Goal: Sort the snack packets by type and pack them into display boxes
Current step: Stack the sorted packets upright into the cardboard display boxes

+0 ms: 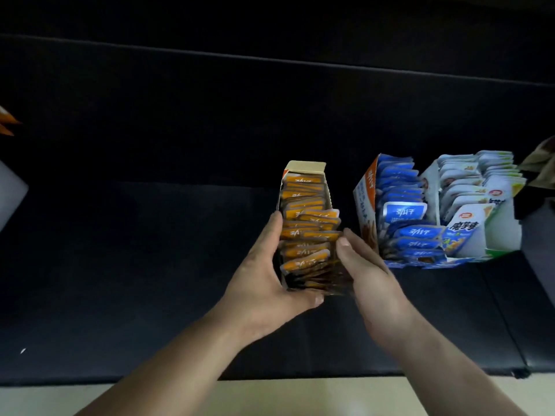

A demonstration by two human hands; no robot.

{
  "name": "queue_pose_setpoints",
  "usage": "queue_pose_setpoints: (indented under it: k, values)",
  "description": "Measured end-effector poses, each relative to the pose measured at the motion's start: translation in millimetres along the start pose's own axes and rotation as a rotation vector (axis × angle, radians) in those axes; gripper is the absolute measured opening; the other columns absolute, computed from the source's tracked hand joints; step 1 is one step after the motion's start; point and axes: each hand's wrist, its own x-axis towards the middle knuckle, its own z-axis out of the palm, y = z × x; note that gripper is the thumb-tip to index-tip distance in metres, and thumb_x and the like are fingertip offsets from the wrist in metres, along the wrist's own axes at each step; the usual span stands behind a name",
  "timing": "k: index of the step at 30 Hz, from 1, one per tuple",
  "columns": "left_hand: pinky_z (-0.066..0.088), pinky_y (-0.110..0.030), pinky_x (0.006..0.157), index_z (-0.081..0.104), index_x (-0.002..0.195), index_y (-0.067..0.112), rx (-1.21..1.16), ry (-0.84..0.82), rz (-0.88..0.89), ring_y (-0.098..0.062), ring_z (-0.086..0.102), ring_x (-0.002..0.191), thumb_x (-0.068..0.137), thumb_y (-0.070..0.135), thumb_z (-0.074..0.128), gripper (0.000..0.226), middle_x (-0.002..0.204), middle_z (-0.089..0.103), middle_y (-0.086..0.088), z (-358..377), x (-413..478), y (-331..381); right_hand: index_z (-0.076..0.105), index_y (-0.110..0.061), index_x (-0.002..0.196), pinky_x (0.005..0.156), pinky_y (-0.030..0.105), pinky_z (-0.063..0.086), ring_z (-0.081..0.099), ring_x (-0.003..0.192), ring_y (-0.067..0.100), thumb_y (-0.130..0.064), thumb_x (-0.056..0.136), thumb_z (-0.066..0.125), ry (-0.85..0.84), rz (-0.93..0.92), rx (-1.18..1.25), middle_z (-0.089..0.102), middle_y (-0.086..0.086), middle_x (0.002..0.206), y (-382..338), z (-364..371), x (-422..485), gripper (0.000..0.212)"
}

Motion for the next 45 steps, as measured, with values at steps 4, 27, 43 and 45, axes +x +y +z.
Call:
queue_pose_setpoints:
  k: [4,27,43,45]
  values:
    - [0.042,-0.004,0.096,-0.005,0.154,0.065,-0.031,-0.060,0.019,0.022,0.043,0.129,0.075,0.021,0.093,0.134,0.149,0.038,0.039,8,1,0,0.046,-0.048,0.150,0.116,0.035,0.040,0.056,0.131,-0.001,-0.050,0.100,0.053,-0.090,-0.040,0.006,0.063,-0.021,0.140,0,3,-3,0.050]
    - [0.047,-0.027,0.113,-0.016,0.154,0.061,-0.211,-0.037,0.038,0.009,0.046,0.137,0.080,0.027,0.089,0.133,0.158,0.039,0.025,29,-3,-11,0.056,-0.039,0.143,0.107,0.027,0.046,0.064,0.121,0.000,-0.036,0.093,0.068,-0.137,-0.155,-0.031,0.071,-0.016,0.128,0,18,-16,0.052]
    - [0.050,-0.010,0.086,0.039,0.145,0.059,0.074,0.213,0.166,0.010,0.052,0.121,0.071,0.038,0.094,0.095,0.130,0.047,0.034,20,-24,-20,0.078,-0.020,0.114,0.091,0.023,0.055,0.064,0.111,0.011,-0.027,0.087,0.078,0.152,-0.867,-0.669,0.061,-0.002,0.115,2,-5,-13,0.028]
    - [0.050,-0.010,0.085,0.040,0.144,0.060,0.078,0.213,0.159,0.009,0.052,0.120,0.070,0.038,0.094,0.094,0.129,0.047,0.033,20,-25,-19,0.082,-0.019,0.101,0.085,0.028,0.058,0.066,0.102,0.012,-0.029,0.088,0.077,0.162,-0.881,-0.742,0.061,-0.003,0.107,-1,-5,-10,0.017]
